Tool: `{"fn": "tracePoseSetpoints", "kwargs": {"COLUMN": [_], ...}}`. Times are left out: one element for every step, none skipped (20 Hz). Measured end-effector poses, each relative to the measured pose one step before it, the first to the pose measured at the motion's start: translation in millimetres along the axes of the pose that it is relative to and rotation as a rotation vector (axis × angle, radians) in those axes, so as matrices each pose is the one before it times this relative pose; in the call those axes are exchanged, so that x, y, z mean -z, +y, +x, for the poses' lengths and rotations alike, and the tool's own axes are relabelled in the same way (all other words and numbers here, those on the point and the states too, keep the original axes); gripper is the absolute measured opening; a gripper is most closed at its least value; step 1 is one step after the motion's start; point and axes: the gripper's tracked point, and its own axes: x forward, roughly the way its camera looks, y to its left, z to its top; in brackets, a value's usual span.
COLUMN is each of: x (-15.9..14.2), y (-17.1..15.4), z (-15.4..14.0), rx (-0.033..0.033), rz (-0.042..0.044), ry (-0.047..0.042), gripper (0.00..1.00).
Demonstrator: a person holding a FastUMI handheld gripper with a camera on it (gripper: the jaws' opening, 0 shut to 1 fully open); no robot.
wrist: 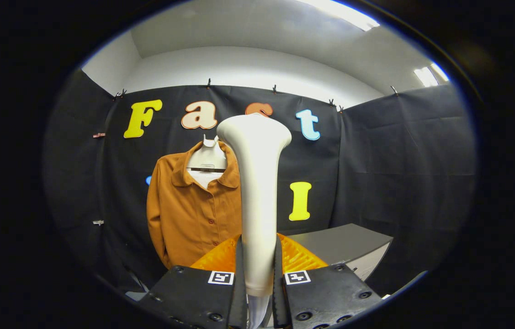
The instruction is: Iron the clothes twice with a garment steamer, once on the left side and once on the right side.
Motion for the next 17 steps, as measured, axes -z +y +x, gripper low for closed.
{"fn": "tracePoseSetpoints", "kwargs": {"x": [-0.39,0.09,0.02,-0.52,-0.56,0.29,0.39,-0.15,0.17,0.68,0.23,0.15,-0.24,0.27,0.41,0.81,0.02], "y": [-0.39,0.00,0.37,0.29,0.02,-0.10,0.07,0.22,0.75,0.07,0.05,0.31,0.71,-0.10,0.17,0.02,-0.19], "z": [0.03,-0.44,-0.59,-0.44,-0.24,-0.08,-0.92,0.43,-0.28,-0.62,-0.35,-0.43,-0.11,-0.52,-0.62,0.06,0.10], "rx": [-0.00108,-0.00233,-0.00347,-0.00248,-0.00003,0.00005,-0.00018,-0.00159,-0.00107,-0.00045,-0.00119,-0.00149,-0.00080,-0.00001,0.00025,0.00007,-0.00010], "rz": [-0.00168,0.00182,0.00173,0.00377,-0.00019,-0.00203,-0.00013,0.00046,0.00080,-0.00071,-0.00241,-0.00108,-0.00025,-0.00011,0.00134,0.00116,0.00235], "ry": [-0.00051,-0.00167,0.00311,-0.00109,-0.00029,-0.00177,-0.00143,0.00001,0.00041,0.00033,0.00057,-0.00047,-0.00101,-0.00024,-0.00034,0.00147,-0.00085], "gripper": [0.25,0.26,0.26,0.25,0.25,0.26,0.26,0.26,0.26,0.25,0.25,0.25,0.25,0.25,0.25,0.26,0.26]}}
